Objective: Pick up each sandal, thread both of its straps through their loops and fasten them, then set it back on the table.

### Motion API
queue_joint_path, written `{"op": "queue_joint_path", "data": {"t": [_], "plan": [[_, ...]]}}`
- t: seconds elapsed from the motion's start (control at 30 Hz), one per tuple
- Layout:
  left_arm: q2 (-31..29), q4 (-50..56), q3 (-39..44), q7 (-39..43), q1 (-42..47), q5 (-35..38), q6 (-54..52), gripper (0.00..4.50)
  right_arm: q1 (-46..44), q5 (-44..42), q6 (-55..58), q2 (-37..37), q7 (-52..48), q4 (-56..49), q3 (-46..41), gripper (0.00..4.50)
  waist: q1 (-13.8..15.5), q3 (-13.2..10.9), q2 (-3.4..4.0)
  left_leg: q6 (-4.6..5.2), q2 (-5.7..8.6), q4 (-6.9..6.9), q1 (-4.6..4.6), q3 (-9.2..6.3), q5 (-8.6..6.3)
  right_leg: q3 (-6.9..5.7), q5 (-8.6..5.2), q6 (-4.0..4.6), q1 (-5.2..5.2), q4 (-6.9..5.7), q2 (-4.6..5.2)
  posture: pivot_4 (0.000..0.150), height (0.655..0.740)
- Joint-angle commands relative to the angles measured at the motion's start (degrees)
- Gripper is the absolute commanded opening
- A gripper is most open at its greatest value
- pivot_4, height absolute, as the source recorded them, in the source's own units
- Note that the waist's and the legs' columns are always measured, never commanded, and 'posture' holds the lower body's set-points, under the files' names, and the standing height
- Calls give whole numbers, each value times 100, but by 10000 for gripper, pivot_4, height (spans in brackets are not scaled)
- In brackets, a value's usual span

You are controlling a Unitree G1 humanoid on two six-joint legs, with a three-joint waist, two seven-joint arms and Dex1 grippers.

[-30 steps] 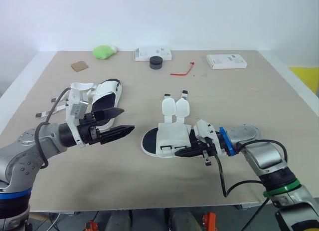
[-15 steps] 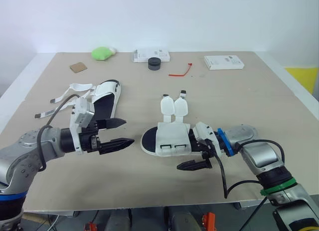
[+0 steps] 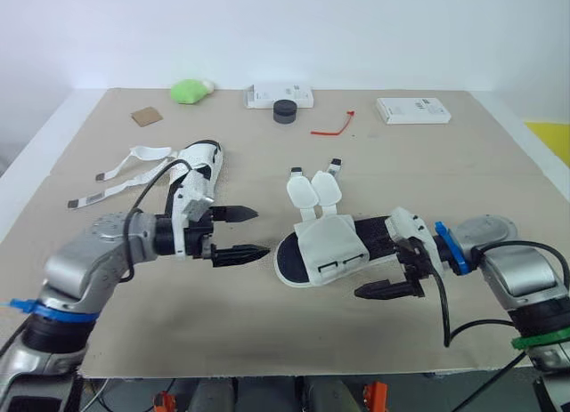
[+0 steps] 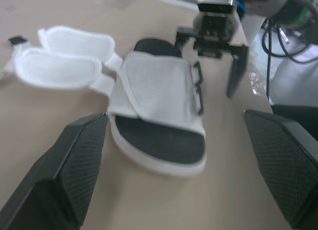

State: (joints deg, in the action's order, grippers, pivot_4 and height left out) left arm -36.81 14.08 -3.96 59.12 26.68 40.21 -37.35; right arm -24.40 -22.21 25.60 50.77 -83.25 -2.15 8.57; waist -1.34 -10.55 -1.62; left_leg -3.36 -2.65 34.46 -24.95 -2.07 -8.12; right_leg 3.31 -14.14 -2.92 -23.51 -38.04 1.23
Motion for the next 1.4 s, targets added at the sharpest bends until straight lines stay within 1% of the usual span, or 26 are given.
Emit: {"op": "queue_joint_path", "data": {"t": [0.03, 0.3, 0.4, 0.6, 0.83, 0.93, 1.03, 1.17, 1.3, 1.33, 1.37, 1.4], "plan": [[82, 45, -8, 73, 134, -73, 129, 45000, 131, -149, 134, 100, 138, -411, -254, 44405, -15, 0, 0, -1, 0, 1, 0, 3, -3, 4, 0, -1, -1, 0, -1, 1500, 7400], [126, 89, -3, 195, 51, -123, 104, 45000, 349, -425, 634, 27, 469, -966, -215, 44405, -15, 0, 0, 2, 0, 9, 5, 5, -5, 7, 2, -3, 4, -1, -1, 1500, 7400], [1, 153, -57, 331, -72, -208, 140, 45000, 335, -426, 716, -5, 545, -1046, -149, 44405, -16, 0, 0, 2, 0, 12, 5, 7, -5, 9, 1, -2, 5, 0, 0, 1500, 7400], [-165, -79, -444, 576, -236, -994, 791, 45000, 207, -226, 596, 26, 601, -762, -80, 44405, -8, 0, 0, 2, -1, 13, 8, 10, -5, 11, -9, 16, 6, 0, 0, 1500, 7400], [80, -240, -491, 645, 28, -976, 785, 45000, 42, -251, 652, 341, 459, -557, -328, 44405, -1, 0, 0, 2, -1, 17, 7, 14, -5, 13, -7, 16, 7, 0, 1, 1500, 7400], [221, -213, -553, 644, 103, -940, 704, 45000, 214, -367, 697, 590, 431, -711, -541, 44405, -1, 0, 0, 2, 1, 17, 5, 15, -5, 15, -7, 12, 7, 0, 3, 1500, 7400], [337, -256, -639, 610, 145, -1029, 702, 45000, 388, -374, 652, 748, 439, -777, -713, 44405, -2, 0, 0, 6, 1, 16, 6, 15, -7, 15, 4, -9, 7, 0, 1, 1500, 7400], [506, -366, -797, 434, 227, -1256, 741, 45000, 368, -398, 636, 810, 595, -647, -1018, 44405, -8, 0, 0, 9, 0, 19, 8, 16, -8, 18, 9, -13, 7, -1, 0, 1500, 7400], [651, -448, -781, 313, 311, -1243, 624, 45000, 300, -410, 652, 813, 768, -506, -1267, 44405, -12, 0, 0, 9, 0, 22, 12, 21, -8, 22, 9, -9, 9, -1, 0, 1500, 7400], [691, -464, -769, 291, 338, -1228, 592, 39598, 312, -424, 661, 814, 802, -499, -1329, 45000, -9, 0, 0, 9, 0, 24, 13, 21, -8, 22, 8, -7, 12, -1, 0, 1500, 7400], [720, -472, -760, 281, 356, -1213, 555, 36991, 323, -433, 673, 808, 831, -503, -1370, 45000, -8, 0, 0, 9, 0, 27, 12, 21, -8, 23, 7, -5, 12, -1, 0, 1500, 7400], [735, -455, -775, 286, 360, -1198, 501, 31904, 346, -447, 695, 799, 866, -518, -1415, 45000, -9, 0, 0, 9, 0, 29, 11, 21, -8, 24, 8, -6, 12, -1, 0, 1500, 7400]]}}
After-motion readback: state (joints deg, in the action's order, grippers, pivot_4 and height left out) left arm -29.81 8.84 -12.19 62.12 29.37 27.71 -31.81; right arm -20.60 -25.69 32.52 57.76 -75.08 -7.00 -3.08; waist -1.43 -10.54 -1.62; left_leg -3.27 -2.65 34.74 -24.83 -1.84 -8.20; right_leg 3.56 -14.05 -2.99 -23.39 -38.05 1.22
